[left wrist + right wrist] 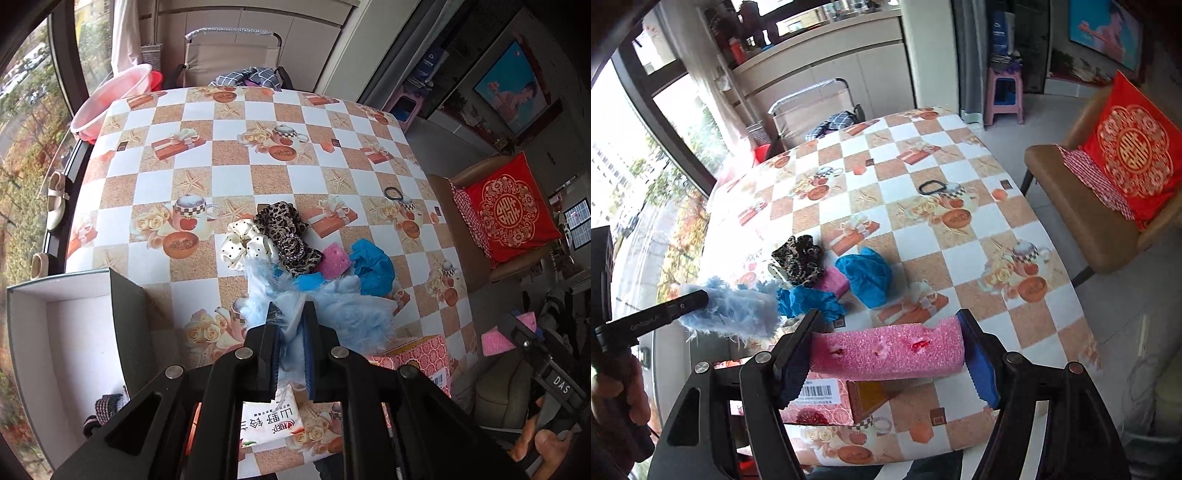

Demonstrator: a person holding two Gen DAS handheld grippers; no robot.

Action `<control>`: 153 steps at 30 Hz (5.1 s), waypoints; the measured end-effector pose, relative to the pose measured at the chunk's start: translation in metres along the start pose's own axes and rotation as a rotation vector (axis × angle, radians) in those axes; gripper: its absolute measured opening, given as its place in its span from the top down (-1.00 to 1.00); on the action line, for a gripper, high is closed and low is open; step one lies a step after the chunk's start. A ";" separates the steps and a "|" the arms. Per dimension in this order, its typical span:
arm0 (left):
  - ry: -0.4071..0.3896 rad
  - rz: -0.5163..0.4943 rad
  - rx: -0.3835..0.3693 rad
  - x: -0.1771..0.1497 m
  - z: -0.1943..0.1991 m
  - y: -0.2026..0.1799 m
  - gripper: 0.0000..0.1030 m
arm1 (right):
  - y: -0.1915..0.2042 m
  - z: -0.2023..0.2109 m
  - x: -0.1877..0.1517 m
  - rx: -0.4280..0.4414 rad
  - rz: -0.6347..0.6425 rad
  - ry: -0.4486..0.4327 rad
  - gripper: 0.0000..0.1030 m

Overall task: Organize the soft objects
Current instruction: 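Carry the fluffy fabric with the left gripper while the right gripper carries the sponge to the box, then open the left gripper inside the box while the right gripper releases the sponge beside it, then withdraw both grippers from the box back toward the remaining items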

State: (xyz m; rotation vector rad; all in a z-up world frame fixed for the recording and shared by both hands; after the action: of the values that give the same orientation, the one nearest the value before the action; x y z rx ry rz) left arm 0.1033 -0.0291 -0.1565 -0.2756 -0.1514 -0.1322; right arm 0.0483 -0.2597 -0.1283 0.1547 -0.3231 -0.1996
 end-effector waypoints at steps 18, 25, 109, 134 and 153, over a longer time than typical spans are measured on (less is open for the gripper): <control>-0.084 0.215 0.055 -0.036 0.034 0.055 0.78 | 0.109 -0.028 0.030 0.081 0.340 0.104 -0.42; -0.098 0.240 0.052 -0.054 0.044 0.064 0.78 | 0.149 -0.032 0.017 0.100 0.428 0.129 -0.42; -0.036 0.614 0.217 -0.154 0.010 0.265 0.78 | 0.400 -0.194 -0.111 0.154 0.808 0.579 -0.46; 0.120 0.445 0.052 -0.177 -0.047 0.163 0.12 | 0.338 -0.185 -0.119 0.103 0.887 0.626 -0.63; 0.014 0.459 0.060 -0.171 0.006 0.152 -0.39 | 0.311 -0.131 -0.050 0.301 0.685 0.540 -1.00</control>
State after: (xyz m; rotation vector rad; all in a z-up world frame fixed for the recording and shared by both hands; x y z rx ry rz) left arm -0.0418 0.1363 -0.2188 -0.2435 -0.0747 0.3253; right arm 0.0976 0.0681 -0.2089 0.3751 0.1459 0.5681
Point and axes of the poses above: each gripper's, at about its wrist camera, not at the fingertips, and z roughly against the way its jaws point, y to its left, x to its top, the point moved 9 cm from there along -z, roughly the way its jaws point, and after that the axes turned 10 degrees about y, right-handed, at the moved point
